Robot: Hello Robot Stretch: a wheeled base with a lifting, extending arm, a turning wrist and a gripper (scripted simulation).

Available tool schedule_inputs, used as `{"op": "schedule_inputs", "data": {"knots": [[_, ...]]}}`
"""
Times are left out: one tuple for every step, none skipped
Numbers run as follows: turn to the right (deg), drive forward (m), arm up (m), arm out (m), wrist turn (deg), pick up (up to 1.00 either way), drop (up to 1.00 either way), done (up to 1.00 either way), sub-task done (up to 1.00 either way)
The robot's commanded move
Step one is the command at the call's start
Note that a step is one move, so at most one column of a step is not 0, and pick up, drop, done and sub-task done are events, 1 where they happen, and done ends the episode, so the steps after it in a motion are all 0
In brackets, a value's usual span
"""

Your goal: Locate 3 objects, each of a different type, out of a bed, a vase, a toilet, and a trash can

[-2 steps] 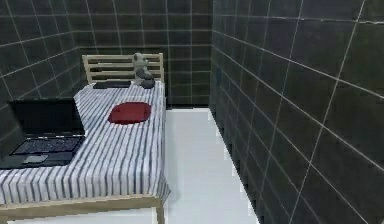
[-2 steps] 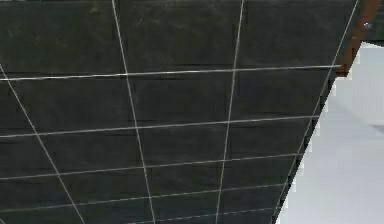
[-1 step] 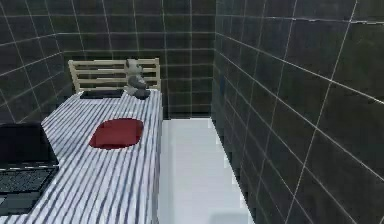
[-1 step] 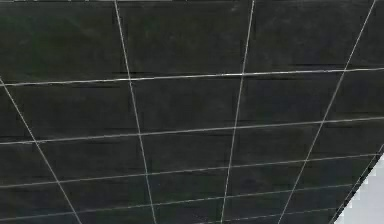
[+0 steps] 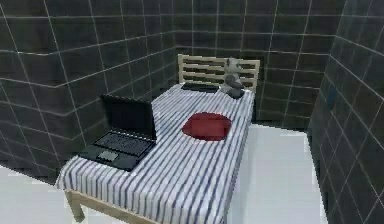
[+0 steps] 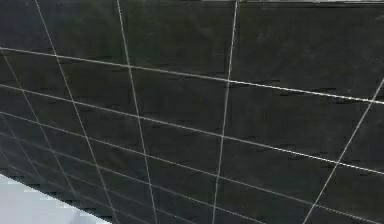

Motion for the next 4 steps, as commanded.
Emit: {"op": "schedule_inputs", "data": {"knots": [[0.0,0.00,0.00,0.00,0.0,0.00,0.00,0.00,1.00],[-45.0,0.00,0.00,0.00,0.0,0.00,0.00,0.00,0.00],[-45.0,0.00,0.00,0.00,0.0,0.00,0.00,0.00,0.00],[-45.0,0.00,0.00,0.00,0.0,0.00,0.00,0.00,0.00]]}}
